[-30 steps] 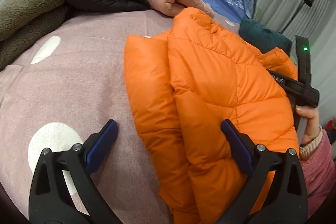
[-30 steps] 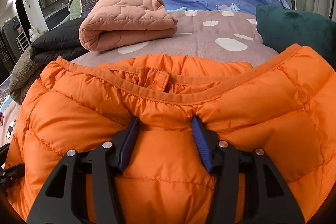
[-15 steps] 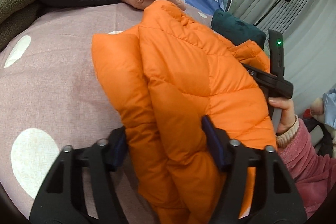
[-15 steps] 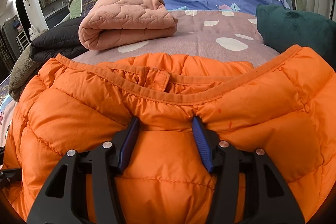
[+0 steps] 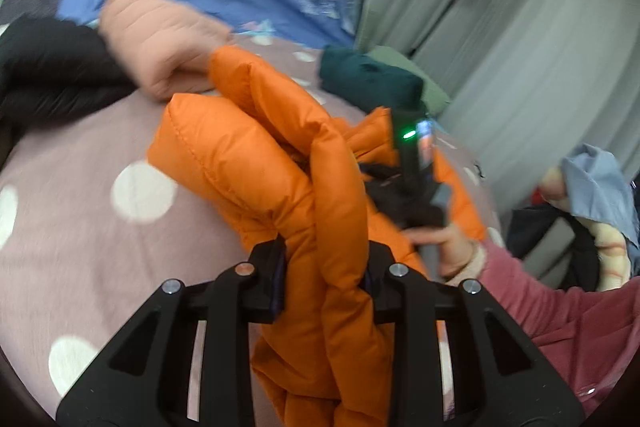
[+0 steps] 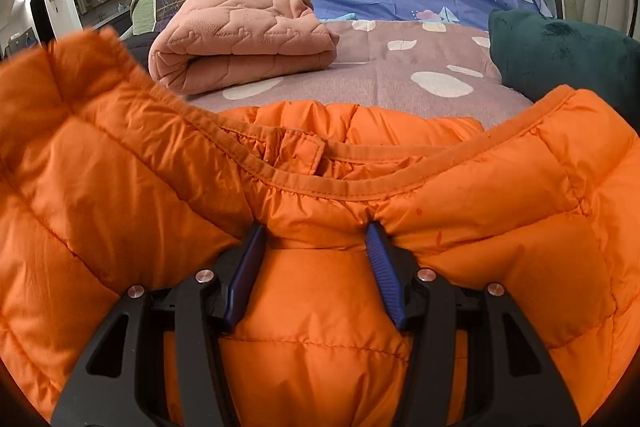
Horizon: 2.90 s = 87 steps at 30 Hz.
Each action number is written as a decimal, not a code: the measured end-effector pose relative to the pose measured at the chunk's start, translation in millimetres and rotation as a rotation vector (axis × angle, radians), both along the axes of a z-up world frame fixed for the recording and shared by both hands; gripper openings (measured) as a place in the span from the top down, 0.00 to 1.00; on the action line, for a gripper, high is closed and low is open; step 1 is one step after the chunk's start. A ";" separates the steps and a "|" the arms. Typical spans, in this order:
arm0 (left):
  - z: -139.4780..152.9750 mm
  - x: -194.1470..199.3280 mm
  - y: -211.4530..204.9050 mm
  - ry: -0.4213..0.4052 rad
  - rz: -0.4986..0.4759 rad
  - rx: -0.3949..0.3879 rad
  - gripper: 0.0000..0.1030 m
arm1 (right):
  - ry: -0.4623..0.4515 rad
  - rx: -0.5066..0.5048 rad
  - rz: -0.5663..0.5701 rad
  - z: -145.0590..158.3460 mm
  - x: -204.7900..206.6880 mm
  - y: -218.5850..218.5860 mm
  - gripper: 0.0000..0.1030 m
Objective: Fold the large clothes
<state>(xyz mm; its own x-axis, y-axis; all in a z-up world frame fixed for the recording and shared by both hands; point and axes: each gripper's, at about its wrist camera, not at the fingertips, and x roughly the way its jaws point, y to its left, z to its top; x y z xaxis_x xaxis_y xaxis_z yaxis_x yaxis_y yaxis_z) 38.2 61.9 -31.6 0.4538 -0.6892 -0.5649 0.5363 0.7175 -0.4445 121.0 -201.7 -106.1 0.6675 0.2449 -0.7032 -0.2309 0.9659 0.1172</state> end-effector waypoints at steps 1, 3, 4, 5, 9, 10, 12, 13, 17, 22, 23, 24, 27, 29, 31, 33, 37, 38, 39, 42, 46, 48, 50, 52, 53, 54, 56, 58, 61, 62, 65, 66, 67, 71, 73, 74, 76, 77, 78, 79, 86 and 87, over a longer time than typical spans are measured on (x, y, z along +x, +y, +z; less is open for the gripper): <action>9.2 0.7 -11.7 -0.021 -0.028 0.018 0.72 | 0.001 0.008 0.002 -0.5 0.2 -1.2 0.47; 19.8 -2.9 -30.4 -0.051 -0.072 0.045 0.72 | 0.001 0.018 0.004 0.9 0.4 -2.9 0.47; 26.2 -5.7 -44.8 -0.069 -0.107 0.066 0.72 | -0.001 0.025 0.005 1.1 0.1 -4.1 0.47; 29.4 -8.7 -56.5 -0.081 -0.126 0.086 0.72 | -0.001 0.030 0.006 1.6 0.3 -4.7 0.47; 36.0 -10.6 -94.2 -0.084 -0.167 0.176 0.71 | 0.003 0.033 0.003 3.7 1.4 -4.8 0.47; 35.2 -10.0 -96.8 -0.074 -0.165 0.183 0.71 | 0.003 0.031 0.002 4.7 1.3 -4.6 0.47; 36.9 -5.6 -100.5 -0.046 -0.153 0.183 0.71 | 0.004 0.042 0.004 7.7 0.9 -6.7 0.48; 37.7 -5.0 -99.0 -0.042 -0.147 0.183 0.71 | 0.005 0.060 0.006 10.8 -1.2 -10.5 0.48; 42.0 -8.4 -97.9 -0.043 -0.104 0.219 0.71 | 0.039 0.093 -0.009 29.8 -23.5 -29.9 0.48; 43.6 -10.1 -91.6 -0.045 -0.075 0.237 0.71 | 0.011 0.170 0.116 51.7 -87.2 -54.0 0.55; 44.5 -9.5 -91.6 -0.043 -0.072 0.230 0.71 | 0.050 0.173 0.127 43.9 -90.1 -52.7 0.66; 45.6 -8.8 -92.6 -0.042 -0.071 0.224 0.71 | 0.110 0.183 0.124 29.1 -88.5 -51.0 0.69; 50.5 -6.5 -103.2 -0.049 -0.092 0.206 0.72 | 0.113 0.176 0.105 -0.1 -79.6 -42.8 0.70; 52.7 -4.8 -116.6 -0.054 -0.100 0.222 0.73 | 0.122 0.187 0.091 -1.6 -74.1 -40.9 0.70; 56.7 -4.4 -129.3 -0.058 -0.113 0.231 0.73 | 0.133 0.212 0.084 -2.5 -73.0 -43.5 0.70; 63.7 -7.5 -144.3 -0.080 -0.136 0.247 0.73 | 0.124 0.232 0.088 -2.8 -79.0 -47.0 0.71; 70.3 -11.7 -175.8 -0.117 -0.182 0.302 0.72 | 0.115 0.295 0.069 2.1 -94.7 -66.2 0.71; 70.2 -11.6 -180.7 -0.112 -0.190 0.307 0.71 | 0.109 0.294 0.052 7.8 -104.3 -74.4 0.71; 70.2 -11.5 -186.5 -0.107 -0.196 0.314 0.70 | 0.096 0.292 0.042 12.0 -112.9 -80.8 0.70; 68.7 -8.6 -199.8 -0.098 -0.212 0.344 0.69 | 0.046 0.276 0.027 23.7 -143.5 -104.8 0.69; 67.9 -9.1 -215.1 -0.101 -0.243 0.371 0.69 | 0.034 0.263 0.020 19.6 -166.4 -128.0 0.69; 68.1 -7.0 -227.9 -0.094 -0.260 0.366 0.69 | 0.084 0.198 0.006 -1.1 -160.1 -122.7 0.69; 64.3 -4.7 -242.6 -0.086 -0.288 0.368 0.67 | 0.062 0.141 -0.004 0.0 -165.1 -115.7 0.69; 56.7 -4.3 -257.1 -0.077 -0.309 0.387 0.67 | 0.050 0.135 0.002 9.3 -173.9 -119.7 0.69; 51.9 -4.9 -266.0 -0.072 -0.326 0.397 0.66 | 0.045 0.150 -0.005 12.8 -178.6 -125.7 0.69; 48.4 -5.7 -273.3 -0.069 -0.342 0.402 0.64 | 0.034 0.176 -0.020 17.2 -185.8 -136.1 0.69; 42.0 -8.0 -287.1 -0.068 -0.380 0.408 0.61 | -0.013 0.228 -0.049 27.0 -207.5 -162.4 0.68; 36.2 -8.4 -299.0 -0.066 -0.413 0.410 0.59 | -0.064 0.243 -0.086 35.2 -232.2 -186.7 0.65; 28.1 -6.6 -314.4 -0.057 -0.436 0.407 0.58 | -0.116 0.232 -0.131 41.0 -265.5 -211.0 0.62; 25.3 -5.6 -321.3 -0.051 -0.446 0.402 0.57 | -0.122 0.226 -0.142 41.6 -273.8 -216.8 0.61; 16.5 -5.8 -341.6 -0.050 -0.486 0.395 0.53 | -0.120 0.201 -0.178 39.6 -290.2 -220.7 0.61; 13.1 -6.8 -347.7 -0.051 -0.503 0.393 0.50 | -0.125 0.206 -0.176 39.7 -295.5 -219.5 0.60; 9.0 -7.2 -354.3 -0.048 -0.518 0.393 0.48 | -0.130 0.214 -0.171 40.3 -298.3 -214.8 0.59; -9.8 -7.6 -377.0 -0.026 -0.558 0.399 0.42 | -0.178 0.258 -0.100 53.7 -312.9 -204.3 0.52; -15.7 -7.6 -383.0 -0.021 -0.568 0.393 0.40 | -0.204 0.257 -0.080 62.5 -319.5 -200.8 0.40; -18.7 -7.5 -385.4 -0.018 -0.572 0.389 0.39 | -0.207 0.253 -0.079 68.3 -305.0 -194.8 0.37; -22.5 -9.3 -389.2 -0.022 -0.580 0.379 0.37 | -0.199 0.252 -0.086 70.0 -297.0 -191.5 0.36; -23.4 -10.3 -391.7 -0.024 -0.583 0.375 0.35 | -0.180 0.266 -0.098 68.4 -292.3 -190.8 0.36; -24.4 -10.6 -392.3 -0.026 -0.586 0.368 0.32 | -0.165 0.277 -0.112 66.8 -284.0 -193.3 0.36; -25.4 -11.5 -393.6 -0.029 -0.588 0.357 0.31 | -0.146 0.309 -0.137 62.9 -277.3 -195.1 0.36; -23.1 -6.0 -393.6 -0.028 -0.558 0.253 0.40 | 0.018 0.435 -0.285 16.6 -262.4 -216.0 0.90; -19.2 -4.6 -390.9 -0.020 -0.552 0.240 0.52 | 0.040 0.454 -0.296 9.0 -262.9 -219.0 0.91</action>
